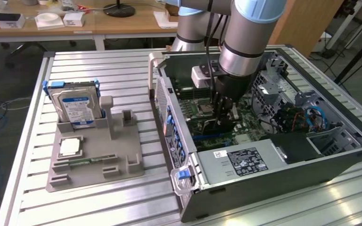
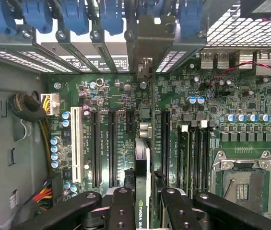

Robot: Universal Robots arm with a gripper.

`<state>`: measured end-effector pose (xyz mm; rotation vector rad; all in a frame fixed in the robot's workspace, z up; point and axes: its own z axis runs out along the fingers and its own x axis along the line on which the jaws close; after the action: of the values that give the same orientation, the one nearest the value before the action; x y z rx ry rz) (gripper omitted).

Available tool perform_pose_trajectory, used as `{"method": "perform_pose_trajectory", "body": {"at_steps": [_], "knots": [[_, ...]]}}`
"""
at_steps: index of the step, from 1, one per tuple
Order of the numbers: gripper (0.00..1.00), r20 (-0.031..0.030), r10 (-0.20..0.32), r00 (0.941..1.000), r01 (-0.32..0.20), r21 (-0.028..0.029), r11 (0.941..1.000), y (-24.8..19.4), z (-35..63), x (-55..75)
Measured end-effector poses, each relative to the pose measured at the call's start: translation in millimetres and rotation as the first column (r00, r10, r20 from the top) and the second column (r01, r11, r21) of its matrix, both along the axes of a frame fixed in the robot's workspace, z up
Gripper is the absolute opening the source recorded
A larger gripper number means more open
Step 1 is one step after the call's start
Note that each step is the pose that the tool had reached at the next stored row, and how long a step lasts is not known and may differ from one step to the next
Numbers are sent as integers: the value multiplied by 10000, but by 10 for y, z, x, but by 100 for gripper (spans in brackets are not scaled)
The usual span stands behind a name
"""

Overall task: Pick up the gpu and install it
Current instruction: 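Insert the gpu into the slot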

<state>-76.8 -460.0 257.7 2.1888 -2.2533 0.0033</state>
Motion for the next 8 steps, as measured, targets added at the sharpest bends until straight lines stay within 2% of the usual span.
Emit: {"method": "perform_pose_trajectory", "body": {"at_steps": [8], "knots": [[26,1,1,10000,-1,3,10000,0,-27,-16]]}}
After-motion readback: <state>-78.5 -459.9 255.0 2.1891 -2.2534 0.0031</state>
